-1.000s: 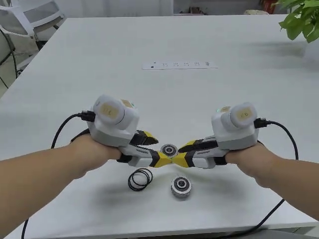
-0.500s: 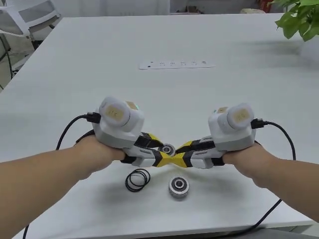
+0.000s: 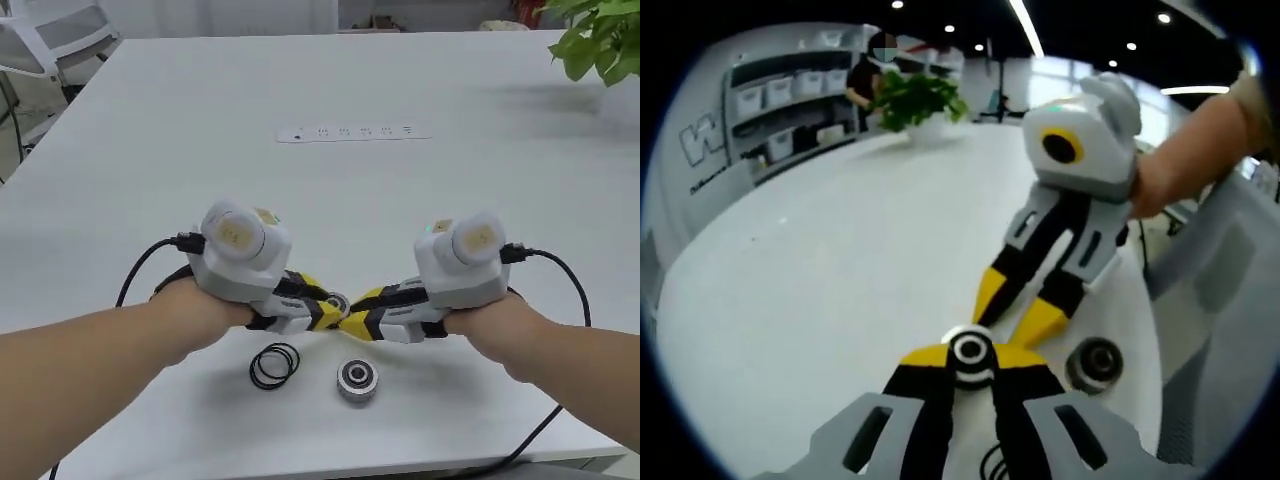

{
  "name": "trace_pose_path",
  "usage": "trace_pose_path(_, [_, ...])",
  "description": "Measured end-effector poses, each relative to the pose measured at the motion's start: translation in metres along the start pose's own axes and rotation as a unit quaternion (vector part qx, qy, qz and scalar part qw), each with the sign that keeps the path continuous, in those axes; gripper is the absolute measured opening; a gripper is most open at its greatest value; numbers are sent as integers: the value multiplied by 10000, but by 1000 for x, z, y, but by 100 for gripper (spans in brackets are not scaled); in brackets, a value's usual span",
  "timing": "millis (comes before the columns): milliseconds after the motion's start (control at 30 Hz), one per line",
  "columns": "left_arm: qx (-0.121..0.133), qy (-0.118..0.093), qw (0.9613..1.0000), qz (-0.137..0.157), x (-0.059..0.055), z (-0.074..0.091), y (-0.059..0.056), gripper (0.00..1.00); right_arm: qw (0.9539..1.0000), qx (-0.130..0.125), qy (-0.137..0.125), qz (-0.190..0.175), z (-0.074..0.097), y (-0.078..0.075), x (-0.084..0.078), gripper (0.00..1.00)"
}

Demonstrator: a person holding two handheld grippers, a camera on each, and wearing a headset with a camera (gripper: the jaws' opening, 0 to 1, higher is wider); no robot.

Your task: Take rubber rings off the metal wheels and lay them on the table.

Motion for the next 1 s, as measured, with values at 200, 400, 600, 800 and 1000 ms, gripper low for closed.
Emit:
trace_pose_path(200, [99, 34, 9999, -89, 0, 0, 1, 14, 10000, -34, -36, 66, 0, 0, -1, 15])
trace_pose_path(400, [117, 24, 9999, -64, -1, 1, 2, 14, 9998, -56, -68, 177, 1, 1, -1, 14])
trace_pose_path(600, [140, -13, 9999, -8, -1, 1, 3, 13, 9997, -64, -74, 223, 1, 1, -1, 13])
trace_pose_path(800, [152, -15, 9999, -4, -1, 0, 2, 13, 9996, -102, -26, 254, 3, -2, -3, 0])
trace_pose_path(1000, [198, -16, 9998, -9, -1, 0, 2, 13, 9999, -158, 15, 30, 2, -2, -3, 0])
Point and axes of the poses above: the centre of the closed fingertips' face, and the gripper's own axes: z roughly backward along the fingers, y roughly to its left, x roughly out of its top, the point moved 8 cm from there along z, roughly backward along the fingers, and after that the axes turned 9 degrees about -x, right-handed, at the moved point
